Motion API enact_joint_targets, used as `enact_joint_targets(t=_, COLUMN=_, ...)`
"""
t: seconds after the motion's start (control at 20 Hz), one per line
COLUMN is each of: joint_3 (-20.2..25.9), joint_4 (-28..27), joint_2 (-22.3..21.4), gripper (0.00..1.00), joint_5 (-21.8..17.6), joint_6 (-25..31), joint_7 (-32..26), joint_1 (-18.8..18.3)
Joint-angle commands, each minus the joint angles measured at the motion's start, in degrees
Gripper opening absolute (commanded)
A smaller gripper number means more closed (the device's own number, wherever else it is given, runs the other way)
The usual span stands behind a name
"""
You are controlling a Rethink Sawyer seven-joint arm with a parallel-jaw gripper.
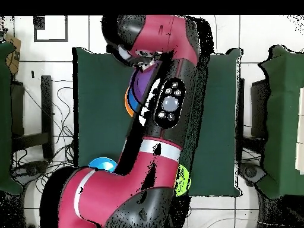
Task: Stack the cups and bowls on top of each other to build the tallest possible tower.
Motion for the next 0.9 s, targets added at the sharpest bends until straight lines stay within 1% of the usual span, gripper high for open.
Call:
enact_joint_targets(t=0.05, joint_3=-0.3, joint_4=1.08, joint_2=-2.87, gripper=0.0, joint_5=0.44, joint_6=10.9, joint_7=14.09, joint_1=2.75)
enact_joint_targets(t=0.25, joint_3=-1.14, joint_4=4.62, joint_2=-4.68, gripper=0.0, joint_5=0.02, joint_6=10.32, joint_7=13.34, joint_1=3.88)
enact_joint_targets(t=0.5, joint_3=-1.38, joint_4=5.65, joint_2=-3.81, gripper=0.0, joint_5=-0.01, joint_6=7.83, joint_7=13.32, joint_1=4.07)
enact_joint_targets(t=0.65, joint_3=-1.28, joint_4=8.03, joint_2=-3.73, gripper=0.0, joint_5=-0.36, joint_6=4.26, joint_7=13.11, joint_1=4.45)
enact_joint_targets(t=0.9, joint_3=-1.98, joint_4=7.85, joint_2=-1.95, gripper=0.0, joint_5=-1.08, joint_6=1.38, joint_7=13.76, joint_1=4.59)
